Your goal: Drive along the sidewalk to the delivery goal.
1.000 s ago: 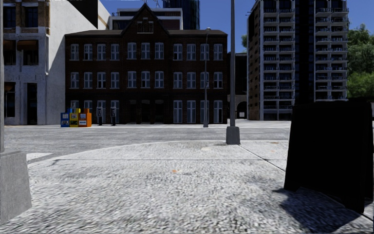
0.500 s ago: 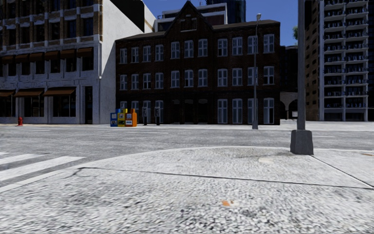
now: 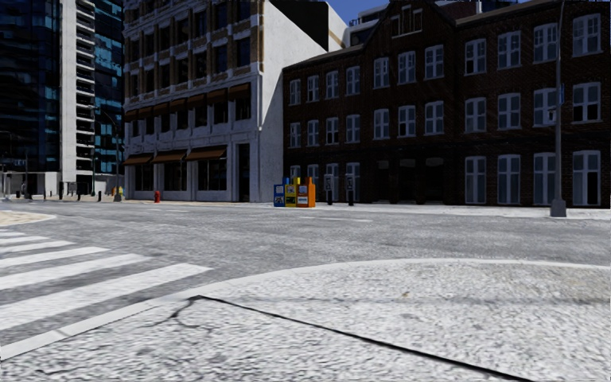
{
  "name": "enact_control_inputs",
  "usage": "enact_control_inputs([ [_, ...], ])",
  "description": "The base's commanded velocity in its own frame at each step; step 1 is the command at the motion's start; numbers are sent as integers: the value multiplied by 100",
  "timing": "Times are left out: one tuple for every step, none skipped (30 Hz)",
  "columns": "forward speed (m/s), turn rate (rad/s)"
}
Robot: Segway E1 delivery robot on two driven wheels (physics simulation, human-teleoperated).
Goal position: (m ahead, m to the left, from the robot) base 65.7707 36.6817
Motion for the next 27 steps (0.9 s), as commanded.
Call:
enact_control_inputs([
  [200,75],
  [200,78],
  [200,80],
  [200,82],
  [200,82],
  [200,82],
  [200,83],
  [200,83],
  [200,83],
  [200,83],
  [200,83],
  [200,83],
  [200,83],
  [200,83],
  [200,83],
  [200,83],
  [200,83],
  [200,83],
  [200,83],
  [194,83],
  [178,83],
  [165,83],
  [165,83],
  [152,83],
  [142,83],
  [136,83],
  [136,83],
])
